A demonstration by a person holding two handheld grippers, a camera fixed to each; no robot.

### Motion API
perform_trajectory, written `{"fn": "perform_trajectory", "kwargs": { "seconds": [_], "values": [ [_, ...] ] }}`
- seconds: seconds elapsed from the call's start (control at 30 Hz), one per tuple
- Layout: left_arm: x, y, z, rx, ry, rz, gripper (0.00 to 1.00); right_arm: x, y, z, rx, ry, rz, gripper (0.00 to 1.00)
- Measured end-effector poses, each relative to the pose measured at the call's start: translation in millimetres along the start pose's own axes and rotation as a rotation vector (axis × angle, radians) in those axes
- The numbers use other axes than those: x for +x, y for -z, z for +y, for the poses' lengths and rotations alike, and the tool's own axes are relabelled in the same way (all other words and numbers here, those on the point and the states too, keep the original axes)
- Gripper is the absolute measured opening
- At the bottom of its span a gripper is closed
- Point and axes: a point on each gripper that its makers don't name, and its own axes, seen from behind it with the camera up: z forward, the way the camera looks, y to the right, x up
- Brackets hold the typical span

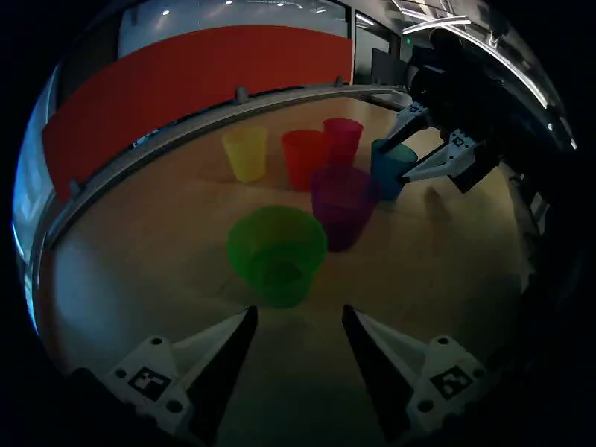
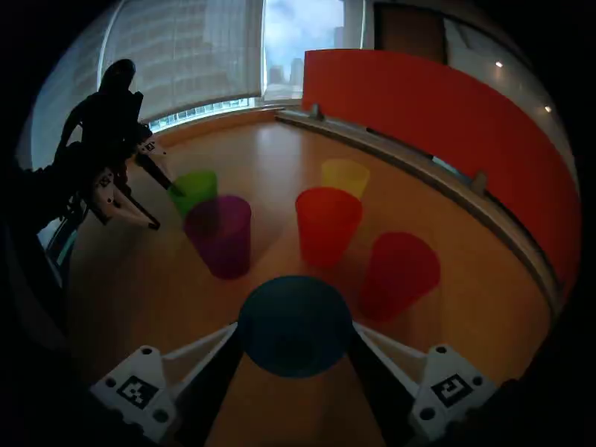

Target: Pour water

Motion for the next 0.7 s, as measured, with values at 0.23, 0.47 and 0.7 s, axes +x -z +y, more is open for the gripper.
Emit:
{"fn": "perform_trajectory", "kwargs": {
  "seconds": [0.23,0.47,0.7],
  "values": [
    [-1,1.6,2.3,-0.001,-0.002,0.000,0.84,-5,2.8,0,-0.009,0.005,-0.016,0.93],
    [-1,5.1,-0.1,0.012,0.001,0.003,0.84,-8,8.4,-3,-0.012,-0.004,-0.015,1.00],
    [-1,13.5,0.0,0.029,0.021,0.025,0.84,-14,21.5,-5,-0.028,-0.001,-0.011,1.00]
  ]
}}
